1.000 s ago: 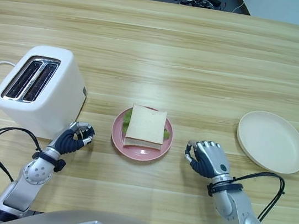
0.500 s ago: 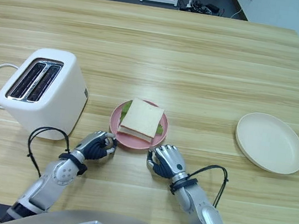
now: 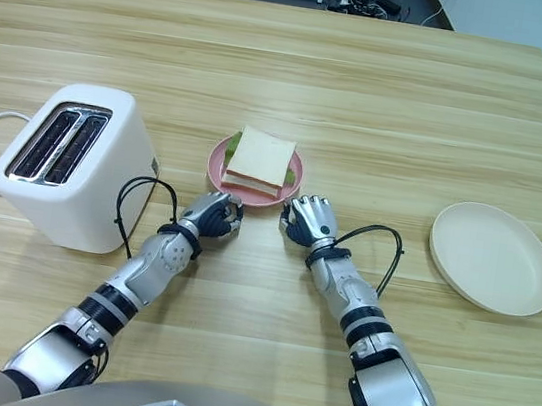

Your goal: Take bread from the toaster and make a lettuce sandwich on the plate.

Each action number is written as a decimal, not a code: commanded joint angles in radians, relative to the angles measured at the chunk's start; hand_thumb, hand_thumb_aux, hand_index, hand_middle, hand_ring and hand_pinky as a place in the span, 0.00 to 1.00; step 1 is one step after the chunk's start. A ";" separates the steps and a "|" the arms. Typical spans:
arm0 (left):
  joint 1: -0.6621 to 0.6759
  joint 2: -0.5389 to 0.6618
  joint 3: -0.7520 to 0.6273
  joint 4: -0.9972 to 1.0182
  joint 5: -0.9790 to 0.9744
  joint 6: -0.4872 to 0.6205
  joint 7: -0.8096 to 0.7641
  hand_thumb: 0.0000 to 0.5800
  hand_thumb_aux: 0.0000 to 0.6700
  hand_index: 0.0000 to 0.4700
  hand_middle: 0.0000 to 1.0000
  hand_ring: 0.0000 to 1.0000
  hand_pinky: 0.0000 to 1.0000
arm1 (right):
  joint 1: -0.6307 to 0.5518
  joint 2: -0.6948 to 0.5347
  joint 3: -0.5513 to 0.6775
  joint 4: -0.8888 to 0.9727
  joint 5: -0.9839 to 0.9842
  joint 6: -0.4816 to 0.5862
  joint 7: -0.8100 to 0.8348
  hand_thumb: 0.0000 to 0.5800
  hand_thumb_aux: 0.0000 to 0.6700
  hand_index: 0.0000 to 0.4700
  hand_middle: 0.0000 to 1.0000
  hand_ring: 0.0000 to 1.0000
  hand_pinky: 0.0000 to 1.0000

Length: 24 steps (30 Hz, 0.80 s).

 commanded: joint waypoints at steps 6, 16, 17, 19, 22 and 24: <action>0.228 -0.047 0.248 -0.306 -0.422 -0.399 0.103 0.00 0.00 0.00 0.00 0.00 0.00 | 0.397 0.013 -0.327 -0.690 0.731 -0.085 0.288 0.00 0.00 0.00 0.00 0.00 0.00; 0.212 -0.161 0.331 -0.144 -0.712 -0.467 -0.039 0.00 0.00 0.00 0.00 0.00 0.00 | 0.401 0.127 -0.394 -0.751 0.844 0.146 0.378 0.00 0.00 0.00 0.00 0.00 0.00; 0.207 -0.163 0.338 -0.140 -0.713 -0.463 -0.041 0.00 0.00 0.00 0.00 0.00 0.00 | 0.395 0.137 -0.396 -0.743 0.841 0.140 0.377 0.00 0.00 0.00 0.00 0.00 0.00; 0.197 -0.165 0.352 -0.133 -0.717 -0.451 -0.046 0.00 0.00 0.00 0.00 0.00 0.00 | 0.381 0.145 -0.397 -0.722 0.828 0.133 0.380 0.00 0.00 0.00 0.00 0.00 0.00; 0.172 -0.165 0.372 -0.109 -0.692 -0.441 -0.030 0.00 0.00 0.00 0.00 0.00 0.00 | 0.357 0.159 -0.402 -0.687 0.826 0.110 0.387 0.00 0.00 0.00 0.00 0.00 0.00; 0.147 -0.164 0.387 -0.076 -0.684 -0.439 -0.019 0.00 0.00 0.00 0.00 0.00 0.00 | 0.331 0.173 -0.399 -0.637 0.834 0.074 0.399 0.00 0.00 0.00 0.00 0.00 0.00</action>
